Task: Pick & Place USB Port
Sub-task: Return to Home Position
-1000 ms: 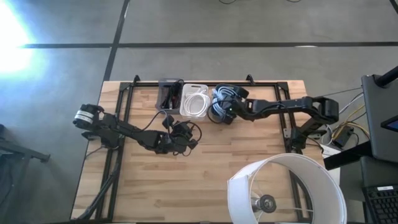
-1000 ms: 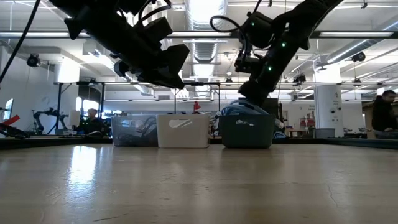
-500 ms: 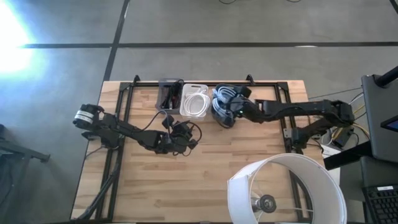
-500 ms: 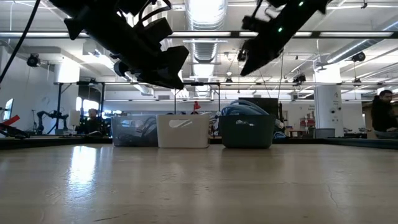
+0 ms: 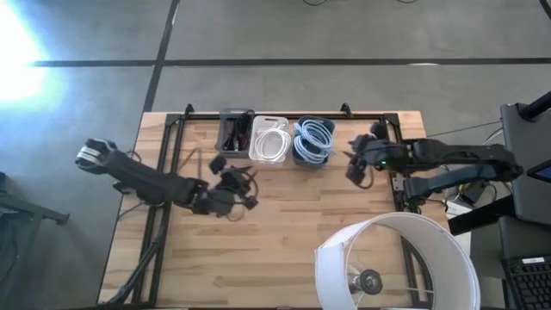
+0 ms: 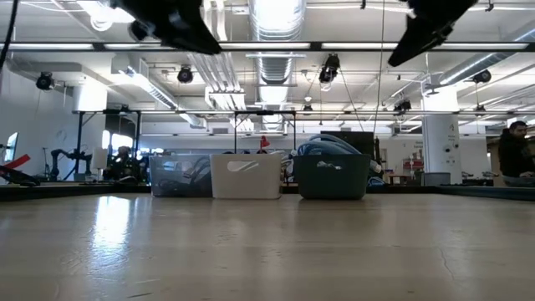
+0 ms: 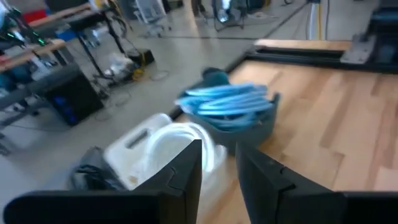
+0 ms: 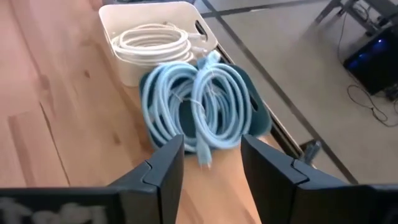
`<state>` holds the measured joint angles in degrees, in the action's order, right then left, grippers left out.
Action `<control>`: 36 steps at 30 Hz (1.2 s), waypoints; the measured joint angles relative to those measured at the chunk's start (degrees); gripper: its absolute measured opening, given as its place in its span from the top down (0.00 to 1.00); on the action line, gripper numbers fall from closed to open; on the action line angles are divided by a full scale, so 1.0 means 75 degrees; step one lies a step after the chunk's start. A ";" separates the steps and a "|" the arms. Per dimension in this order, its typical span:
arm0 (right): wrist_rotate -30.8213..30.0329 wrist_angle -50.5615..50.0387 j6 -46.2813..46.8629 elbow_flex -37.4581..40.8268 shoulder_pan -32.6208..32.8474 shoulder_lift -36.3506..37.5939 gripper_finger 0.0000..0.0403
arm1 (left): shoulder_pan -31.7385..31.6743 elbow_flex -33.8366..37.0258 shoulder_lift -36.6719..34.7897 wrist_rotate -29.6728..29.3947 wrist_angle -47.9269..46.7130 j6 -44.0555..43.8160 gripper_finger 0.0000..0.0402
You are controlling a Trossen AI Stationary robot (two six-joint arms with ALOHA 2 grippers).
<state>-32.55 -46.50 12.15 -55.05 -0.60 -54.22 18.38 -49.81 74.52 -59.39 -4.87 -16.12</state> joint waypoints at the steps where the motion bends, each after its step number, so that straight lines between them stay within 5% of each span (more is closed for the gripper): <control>1: 0.0009 -0.0182 0.0018 0.0000 0.0000 0.0176 0.62 | 0.0071 0.0020 -0.0262 -0.0165 -0.0242 0.0006 0.75; 6: 0.0004 -0.0679 -0.0063 0.0011 -0.0003 0.1018 0.63 | 0.0229 0.0045 -0.1385 -0.0861 -0.1969 -0.0222 0.76; 11: 0.0002 -0.0778 0.0063 0.0284 -0.0003 0.1708 0.62 | 0.0237 0.0124 -0.2056 -0.0469 -0.3615 -0.0819 0.76; 17: 0.0000 -0.0773 -0.0045 0.0800 -0.0006 0.2311 0.61 | 0.0235 0.0996 -0.2779 -0.0561 -0.3806 -0.1262 0.76; 25: -0.0006 -0.0744 -0.0067 0.1263 -0.0006 0.3285 0.64 | 0.0235 0.2908 -0.4075 -0.0538 -0.2691 -0.1511 0.76; 36: 0.0741 -0.0440 -0.0601 0.1673 -0.0006 0.4912 0.66 | 0.0235 0.4652 -0.6186 0.1348 0.0533 0.1437 0.76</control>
<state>-26.99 -49.80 7.65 -42.50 -0.64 -17.38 20.14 -14.93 28.12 -49.27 -0.87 -5.35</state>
